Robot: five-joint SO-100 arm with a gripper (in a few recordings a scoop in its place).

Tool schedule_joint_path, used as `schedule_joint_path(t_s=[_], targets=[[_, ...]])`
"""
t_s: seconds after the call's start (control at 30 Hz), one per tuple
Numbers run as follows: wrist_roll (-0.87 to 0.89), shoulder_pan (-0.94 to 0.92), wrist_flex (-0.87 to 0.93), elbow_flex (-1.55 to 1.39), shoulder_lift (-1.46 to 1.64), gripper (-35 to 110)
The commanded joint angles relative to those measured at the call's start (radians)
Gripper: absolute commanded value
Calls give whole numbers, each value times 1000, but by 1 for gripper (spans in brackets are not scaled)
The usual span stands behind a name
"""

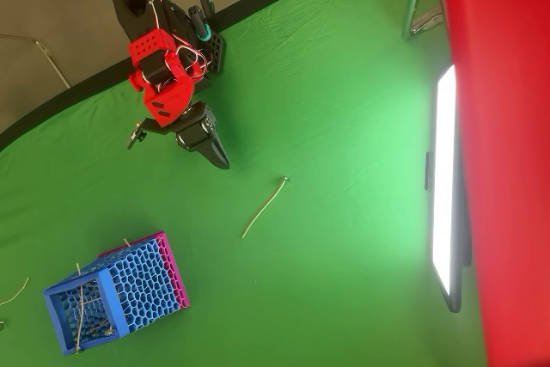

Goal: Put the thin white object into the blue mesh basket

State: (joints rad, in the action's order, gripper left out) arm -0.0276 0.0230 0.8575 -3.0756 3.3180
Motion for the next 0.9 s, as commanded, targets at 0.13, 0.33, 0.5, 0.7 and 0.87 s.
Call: schedule_joint_path(t_s=[0.13,0.33,0.5,0.7,0.87], targets=[[14,-6,6,-8,6,1],[5,-2,6,-8,6,1],[3,2,6,-8,6,1],[-3,6,6,-8,6,1],[-6,8,6,-8,6,1]])
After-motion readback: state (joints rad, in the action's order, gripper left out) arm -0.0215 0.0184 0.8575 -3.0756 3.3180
